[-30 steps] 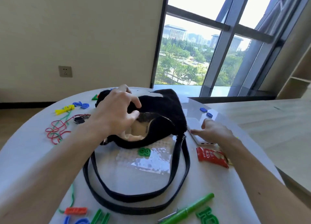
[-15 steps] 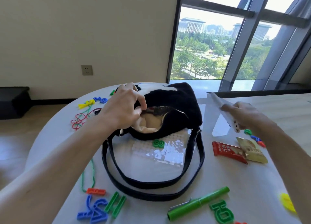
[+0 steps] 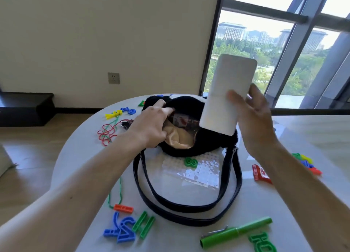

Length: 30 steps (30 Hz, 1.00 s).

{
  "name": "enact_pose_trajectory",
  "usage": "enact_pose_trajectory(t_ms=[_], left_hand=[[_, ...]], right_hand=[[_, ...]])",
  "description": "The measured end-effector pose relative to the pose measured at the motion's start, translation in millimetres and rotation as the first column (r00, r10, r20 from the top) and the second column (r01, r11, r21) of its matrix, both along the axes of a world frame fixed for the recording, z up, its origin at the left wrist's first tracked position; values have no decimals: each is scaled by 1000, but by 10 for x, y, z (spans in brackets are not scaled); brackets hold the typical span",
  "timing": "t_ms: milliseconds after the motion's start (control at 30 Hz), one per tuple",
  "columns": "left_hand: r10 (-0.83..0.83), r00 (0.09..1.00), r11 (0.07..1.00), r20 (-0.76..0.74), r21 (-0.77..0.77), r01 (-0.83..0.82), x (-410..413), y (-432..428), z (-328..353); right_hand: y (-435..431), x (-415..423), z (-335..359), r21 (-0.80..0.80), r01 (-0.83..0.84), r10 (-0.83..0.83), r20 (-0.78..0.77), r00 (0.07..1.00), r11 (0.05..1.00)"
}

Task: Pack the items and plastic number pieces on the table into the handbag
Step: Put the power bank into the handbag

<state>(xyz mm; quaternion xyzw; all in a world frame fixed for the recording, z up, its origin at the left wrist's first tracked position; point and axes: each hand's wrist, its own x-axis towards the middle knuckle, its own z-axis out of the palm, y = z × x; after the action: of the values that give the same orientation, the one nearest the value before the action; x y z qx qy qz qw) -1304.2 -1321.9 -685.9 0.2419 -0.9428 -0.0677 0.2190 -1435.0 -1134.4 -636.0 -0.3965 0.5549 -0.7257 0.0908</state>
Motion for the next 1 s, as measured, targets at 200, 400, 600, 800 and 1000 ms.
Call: enact_pose_trajectory(t_ms=[200, 400, 600, 800, 1000], left_hand=[[-93, 980, 981, -176, 155, 121, 51, -1, 45], [-76, 965, 971, -250, 200, 129, 65, -41, 68], [-71, 965, 984, -251, 141, 109, 41, 24, 143], [-110, 978, 980, -178, 145, 136, -25, 48, 121], [-118, 988, 987, 104, 125, 104, 76, 23, 95]], right_hand=[[-436, 51, -343, 173, 122, -71, -273, 959, 977], [-621, 8, -585, 230, 494, -88, -837, 540, 839], [-792, 126, -492, 272, 767, 236, -958, 161, 582], [-863, 84, -470, 287, 769, 438, -899, 11, 571], [-676, -89, -424, 549, 614, 517, -817, 253, 567]])
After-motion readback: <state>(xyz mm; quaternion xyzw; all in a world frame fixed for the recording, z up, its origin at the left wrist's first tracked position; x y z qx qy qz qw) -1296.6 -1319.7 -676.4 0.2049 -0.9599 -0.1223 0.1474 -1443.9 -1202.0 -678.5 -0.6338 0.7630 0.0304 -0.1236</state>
